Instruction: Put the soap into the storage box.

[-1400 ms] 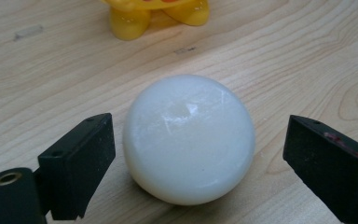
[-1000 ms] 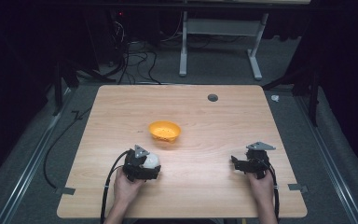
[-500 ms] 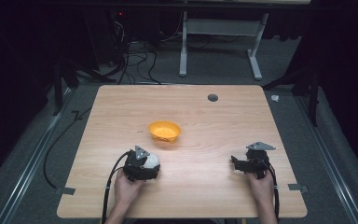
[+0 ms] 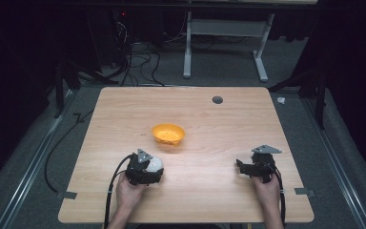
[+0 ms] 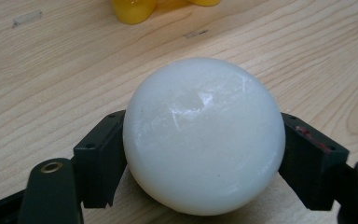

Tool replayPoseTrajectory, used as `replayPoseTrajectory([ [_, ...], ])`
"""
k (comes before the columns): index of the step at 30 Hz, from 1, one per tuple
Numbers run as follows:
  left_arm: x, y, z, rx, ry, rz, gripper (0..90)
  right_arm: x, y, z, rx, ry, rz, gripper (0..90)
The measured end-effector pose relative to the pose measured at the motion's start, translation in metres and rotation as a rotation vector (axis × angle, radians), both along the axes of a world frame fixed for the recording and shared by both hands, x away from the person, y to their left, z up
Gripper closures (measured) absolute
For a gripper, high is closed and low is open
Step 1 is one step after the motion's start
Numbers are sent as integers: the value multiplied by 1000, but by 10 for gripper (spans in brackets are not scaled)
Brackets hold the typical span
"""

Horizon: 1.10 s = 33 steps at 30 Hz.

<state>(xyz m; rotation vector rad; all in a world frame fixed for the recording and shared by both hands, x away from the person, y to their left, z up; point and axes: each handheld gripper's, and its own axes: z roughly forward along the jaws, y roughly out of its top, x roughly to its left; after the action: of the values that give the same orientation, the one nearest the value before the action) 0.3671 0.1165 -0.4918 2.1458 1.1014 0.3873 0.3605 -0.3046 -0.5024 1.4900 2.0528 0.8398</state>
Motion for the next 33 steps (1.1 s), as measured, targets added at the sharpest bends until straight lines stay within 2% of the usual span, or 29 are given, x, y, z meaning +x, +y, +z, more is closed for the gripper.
replayPoseTrajectory([
  [6, -2, 0, 7, -15, 1, -29, 241, 0, 0, 0, 0, 0, 0, 185],
  [12, -3, 2, 13, -57, 0, -29, 242, 0, 0, 0, 0, 0, 0, 185],
  [20, -4, 2, 25, -72, -14, -49, 242, 0, 0, 0, 0, 0, 0, 185],
  [23, -4, 2, 29, -90, -16, -54, 242, 0, 0, 0, 0, 0, 0, 185],
  [33, -2, 0, 38, -78, -25, -77, 242, 0, 0, 0, 1, 0, 0, 185],
])
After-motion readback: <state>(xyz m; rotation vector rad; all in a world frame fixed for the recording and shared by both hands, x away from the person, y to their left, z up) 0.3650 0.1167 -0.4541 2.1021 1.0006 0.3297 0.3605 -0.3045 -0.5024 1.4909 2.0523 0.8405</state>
